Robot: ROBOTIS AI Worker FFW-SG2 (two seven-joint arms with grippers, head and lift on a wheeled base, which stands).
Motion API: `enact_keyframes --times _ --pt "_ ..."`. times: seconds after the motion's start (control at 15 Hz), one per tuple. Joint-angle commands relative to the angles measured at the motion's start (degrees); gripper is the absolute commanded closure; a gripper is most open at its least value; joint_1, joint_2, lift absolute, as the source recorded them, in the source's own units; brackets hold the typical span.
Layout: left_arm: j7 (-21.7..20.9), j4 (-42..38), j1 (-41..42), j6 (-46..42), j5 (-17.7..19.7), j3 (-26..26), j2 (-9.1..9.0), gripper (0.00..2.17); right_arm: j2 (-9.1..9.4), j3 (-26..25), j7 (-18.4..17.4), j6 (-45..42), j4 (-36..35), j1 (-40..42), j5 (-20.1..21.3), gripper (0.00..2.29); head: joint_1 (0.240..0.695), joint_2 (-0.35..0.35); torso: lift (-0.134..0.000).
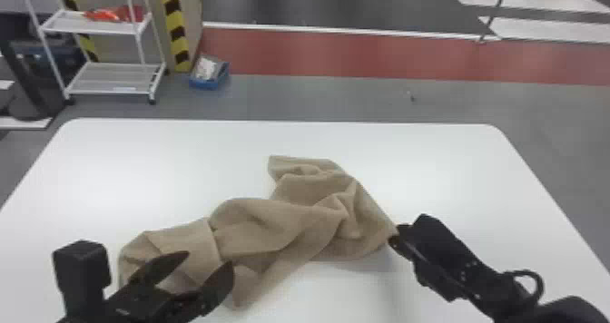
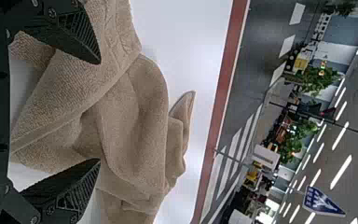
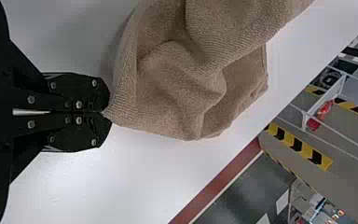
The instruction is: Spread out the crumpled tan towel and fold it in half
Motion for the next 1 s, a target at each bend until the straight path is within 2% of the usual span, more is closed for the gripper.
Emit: enact_keyframes --times 0.0,0.07,0.2,0.47,0.53,0.67,0.87,0.93 --pt "1.15 -0.09 -1.41 0.46 -0.89 -1.84 0.04 0.16 0.00 -1.10 -0.05 0.02 -1.87 3.42 0.90 1.67 0.695 -0.122 -0.124" --pt "1.59 -0.09 -2.02 0.64 -1.95 -2.55 0.04 0.16 0.00 -1.71 -0.05 0.02 -2.75 4.65 0.90 1.67 0.695 -0.144 -0.124" --pt "1.42 -0.09 -3.78 1.69 -7.57 -4.57 0.22 0.16 0.00 -2.59 -0.05 -0.33 -3.80 6.23 0.81 1.67 0.695 -0.163 -0.124" --pt "1.06 -0.35 -6.94 16.11 -7.92 -5.53 0.22 0.16 0.00 -3.12 -0.14 -0.68 -3.72 7.38 0.20 1.67 0.695 -0.189 -0.124" --pt "1.77 -0.26 -7.65 19.45 -9.59 -6.76 0.13 0.16 0.09 -3.12 -0.14 -0.68 -3.72 7.46 -0.07 1.67 0.695 -0.197 -0.124" --pt "4.14 -0.44 -7.65 19.62 -11.79 -8.08 0.22 0.16 0.09 -3.12 -0.14 -0.86 -3.80 7.73 -0.33 1.67 0.695 -0.203 -0.124" --pt "4.67 -1.05 -7.21 19.62 -12.05 -8.08 0.22 0.15 0.09 -3.47 -0.14 -1.21 -3.54 7.82 -0.77 1.67 0.695 -0.199 -0.124" --pt "4.93 -0.97 -7.56 19.62 -12.58 -8.17 0.22 0.21 0.09 -3.47 -0.14 -1.74 -3.37 7.82 -1.03 1.67 0.695 -0.198 -0.124"
